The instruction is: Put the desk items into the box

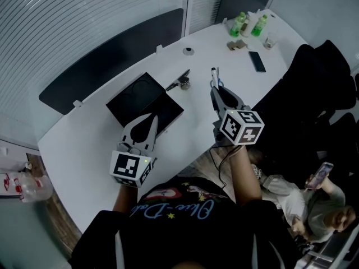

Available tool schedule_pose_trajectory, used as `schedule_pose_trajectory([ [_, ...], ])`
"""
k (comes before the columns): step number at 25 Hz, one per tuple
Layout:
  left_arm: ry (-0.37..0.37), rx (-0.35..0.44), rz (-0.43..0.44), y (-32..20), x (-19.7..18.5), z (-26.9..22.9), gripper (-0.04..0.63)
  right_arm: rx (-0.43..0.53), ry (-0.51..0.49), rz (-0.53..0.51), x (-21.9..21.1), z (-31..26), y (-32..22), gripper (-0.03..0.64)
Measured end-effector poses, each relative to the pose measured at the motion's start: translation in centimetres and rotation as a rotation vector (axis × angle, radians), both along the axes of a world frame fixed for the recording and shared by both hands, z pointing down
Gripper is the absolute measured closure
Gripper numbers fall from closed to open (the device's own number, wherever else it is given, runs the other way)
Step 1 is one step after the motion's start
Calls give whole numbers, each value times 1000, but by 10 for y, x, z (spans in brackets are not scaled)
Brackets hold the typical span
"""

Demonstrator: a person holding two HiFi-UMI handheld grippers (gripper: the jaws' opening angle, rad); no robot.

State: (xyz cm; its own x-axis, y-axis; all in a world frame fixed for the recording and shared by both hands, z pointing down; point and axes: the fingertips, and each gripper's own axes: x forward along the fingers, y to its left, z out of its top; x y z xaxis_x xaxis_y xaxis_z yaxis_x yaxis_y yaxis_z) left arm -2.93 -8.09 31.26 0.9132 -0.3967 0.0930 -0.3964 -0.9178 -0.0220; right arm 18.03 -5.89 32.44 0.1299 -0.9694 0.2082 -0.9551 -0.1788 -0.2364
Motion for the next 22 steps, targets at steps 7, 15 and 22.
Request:
schedule_pose_trajectory([
  [7,7,0,4,6,-8,0,586,9,3,-7,-13,-4,9,543],
  [15,17,4,-7,11,-15,-5,586,24,-3,-18,-21,-9,16,543],
  [22,29,8,-30,10,-24,-5,586,36,-13,-55,-34,-12,14,543],
])
